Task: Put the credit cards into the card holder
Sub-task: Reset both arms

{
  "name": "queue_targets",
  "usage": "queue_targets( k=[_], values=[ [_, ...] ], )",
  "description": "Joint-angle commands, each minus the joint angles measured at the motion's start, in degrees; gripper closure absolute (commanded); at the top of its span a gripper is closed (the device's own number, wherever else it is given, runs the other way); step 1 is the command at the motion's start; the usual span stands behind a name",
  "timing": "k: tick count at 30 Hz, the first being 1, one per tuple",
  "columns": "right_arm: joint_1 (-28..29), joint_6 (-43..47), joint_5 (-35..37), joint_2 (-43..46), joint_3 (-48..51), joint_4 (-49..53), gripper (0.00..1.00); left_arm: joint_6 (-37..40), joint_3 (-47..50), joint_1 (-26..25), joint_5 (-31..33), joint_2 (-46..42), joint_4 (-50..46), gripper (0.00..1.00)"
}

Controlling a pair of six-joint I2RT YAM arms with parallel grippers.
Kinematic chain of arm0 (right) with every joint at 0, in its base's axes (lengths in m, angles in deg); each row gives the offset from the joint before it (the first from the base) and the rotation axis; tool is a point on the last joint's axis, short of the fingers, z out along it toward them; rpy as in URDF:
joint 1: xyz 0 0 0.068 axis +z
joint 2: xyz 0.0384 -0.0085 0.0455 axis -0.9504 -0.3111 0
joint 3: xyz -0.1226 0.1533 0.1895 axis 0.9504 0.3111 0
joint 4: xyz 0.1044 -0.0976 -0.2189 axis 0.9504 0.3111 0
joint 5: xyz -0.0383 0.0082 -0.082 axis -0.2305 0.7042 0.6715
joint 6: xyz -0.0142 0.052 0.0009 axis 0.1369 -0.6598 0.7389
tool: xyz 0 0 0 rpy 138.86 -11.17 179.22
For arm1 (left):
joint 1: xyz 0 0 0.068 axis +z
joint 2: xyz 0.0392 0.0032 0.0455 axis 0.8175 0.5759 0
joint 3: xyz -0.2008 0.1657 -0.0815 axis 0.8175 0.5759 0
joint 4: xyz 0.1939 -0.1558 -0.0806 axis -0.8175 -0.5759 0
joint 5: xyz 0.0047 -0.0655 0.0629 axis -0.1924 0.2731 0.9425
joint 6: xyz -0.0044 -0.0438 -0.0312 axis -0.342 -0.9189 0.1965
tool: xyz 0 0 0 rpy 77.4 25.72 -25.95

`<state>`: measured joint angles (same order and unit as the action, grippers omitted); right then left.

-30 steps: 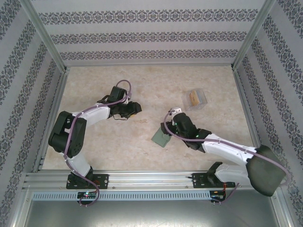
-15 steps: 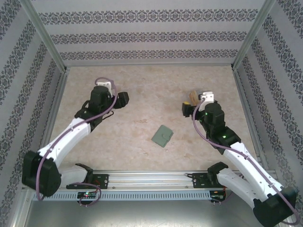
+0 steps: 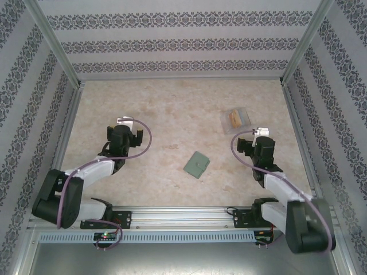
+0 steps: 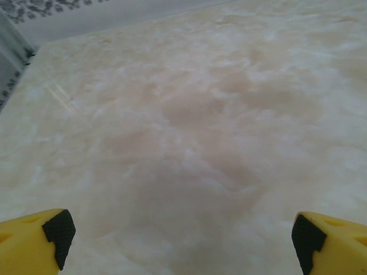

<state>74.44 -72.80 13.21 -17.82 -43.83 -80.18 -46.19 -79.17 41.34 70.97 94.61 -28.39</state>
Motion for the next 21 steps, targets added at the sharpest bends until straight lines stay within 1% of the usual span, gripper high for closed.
queue_targets(
  k=[1,2,3,5,9,11,13,15,17,18,19,20,21],
  values=[
    [-0.4,1.4,-6.1,-5.2,-2.1,-14.5,0.02,4.1,-0.5,3.9,-1.6,2.3,10.8,0.01],
    [-0.5,1.6,-6.4,-6.9,-1.7,-18.2,0.02,3.8,-0.6,4.6,-0.9,2.3,9.7,0.01],
    [-0.5,1.7,-6.0,-8.6,-1.5,-21.9,0.02,3.6,-0.8,5.4,-2.1,2.2,9.9,0.01],
    [-0.8,3.1,-6.0,-11.6,-2.5,-24.3,0.02,3.7,0.7,7.1,-7.2,1.9,15.3,0.01],
    [-2.2,1.3,-5.8,-20.3,-2.2,-33.6,0.02,-3.4,-1.3,12.3,-12.4,7.6,22.2,0.01],
    [-2.3,0.6,-4.5,-23.8,-1.9,-38.2,0.02,-5.7,-4.2,12.9,-13.3,10.7,19.2,0.01],
    [-2.3,0.5,-3.8,-21.6,-2.5,-33.3,0.02,-6.1,-4.3,12.3,-15.3,9.8,17.4,0.0],
    [-2.3,0.1,-2.4,-22.9,-1.6,-37.1,0.02,-5.3,-3.2,11.2,-15.6,5.4,13.8,0.0],
    [-2.3,-0.2,-1.7,-22.0,-2.6,-33.5,0.02,-1.5,-2.5,9.4,-11.3,0.1,6.3,0.0],
    [-2.2,0.1,-2.0,-22.4,-3.4,-33.0,0.02,-0.9,-1.3,9.4,-11.2,-1.6,5.5,0.01],
    [-1.8,0.6,-2.0,-22.8,-3.6,-32.1,0.02,-1.4,1.3,9.7,-11.6,-2.3,8.4,0.01],
    [-1.4,1.1,-1.9,-22.6,-4.9,-30.7,0.02,-1.3,3.4,10.4,-13.3,-2.5,9.7,0.01],
    [-1.1,1.4,-1.7,-22.5,-5.5,-30.4,0.02,-2.4,4.8,11.2,-13.1,-2.3,10.6,0.01]
  ],
)
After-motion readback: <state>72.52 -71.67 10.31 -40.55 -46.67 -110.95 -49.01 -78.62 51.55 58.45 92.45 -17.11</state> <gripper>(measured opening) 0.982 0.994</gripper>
